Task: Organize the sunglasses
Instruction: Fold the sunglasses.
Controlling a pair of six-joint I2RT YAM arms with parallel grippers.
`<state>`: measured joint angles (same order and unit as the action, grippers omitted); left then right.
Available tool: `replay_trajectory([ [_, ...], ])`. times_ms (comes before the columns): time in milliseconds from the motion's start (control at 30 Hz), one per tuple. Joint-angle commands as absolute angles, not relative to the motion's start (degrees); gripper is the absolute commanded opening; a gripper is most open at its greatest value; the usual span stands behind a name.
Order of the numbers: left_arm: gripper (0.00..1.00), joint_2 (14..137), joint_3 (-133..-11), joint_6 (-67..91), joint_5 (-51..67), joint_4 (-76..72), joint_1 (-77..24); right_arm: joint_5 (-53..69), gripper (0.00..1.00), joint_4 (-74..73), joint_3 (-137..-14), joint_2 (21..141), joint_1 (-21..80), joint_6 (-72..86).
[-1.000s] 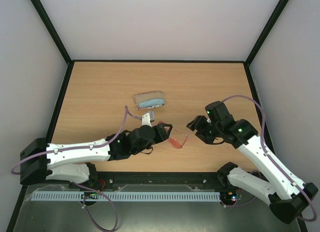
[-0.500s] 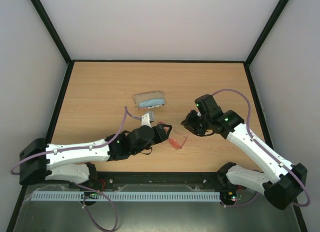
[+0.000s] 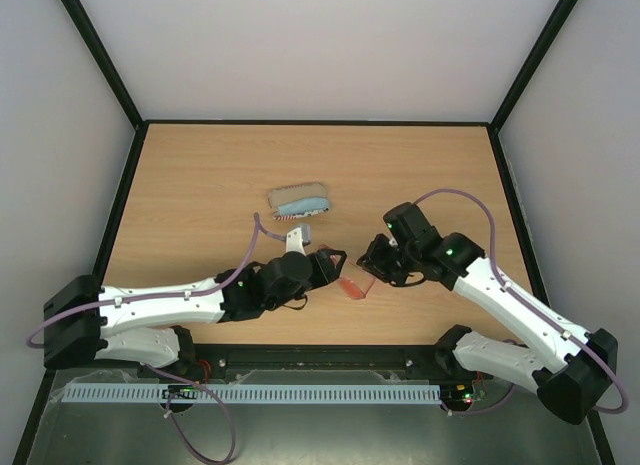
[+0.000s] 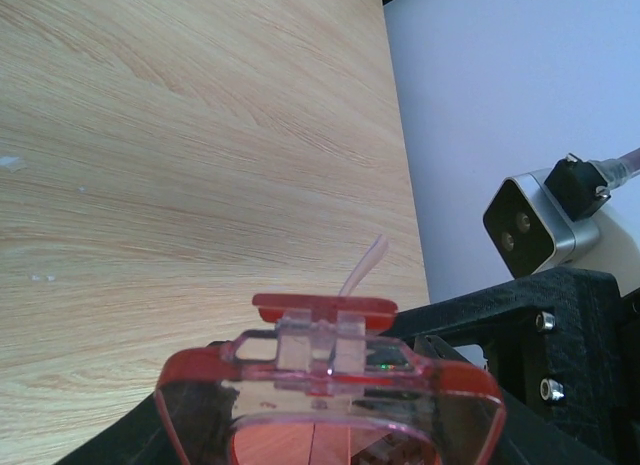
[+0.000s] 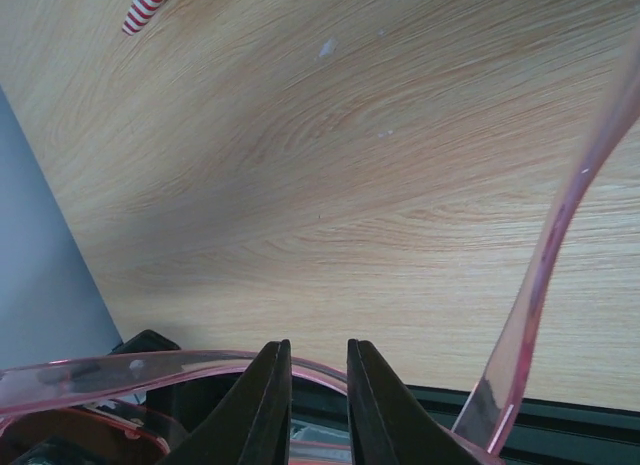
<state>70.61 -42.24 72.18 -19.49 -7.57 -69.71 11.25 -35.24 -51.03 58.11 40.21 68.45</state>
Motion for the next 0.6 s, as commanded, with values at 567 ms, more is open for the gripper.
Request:
replay_trajectory([
  [567, 0.42, 72.84, -43.66, 71.37, -19.89, -10.36, -69.09, 14.36, 0.16, -34.16, -47.59, 54.02, 43.82, 71.11],
])
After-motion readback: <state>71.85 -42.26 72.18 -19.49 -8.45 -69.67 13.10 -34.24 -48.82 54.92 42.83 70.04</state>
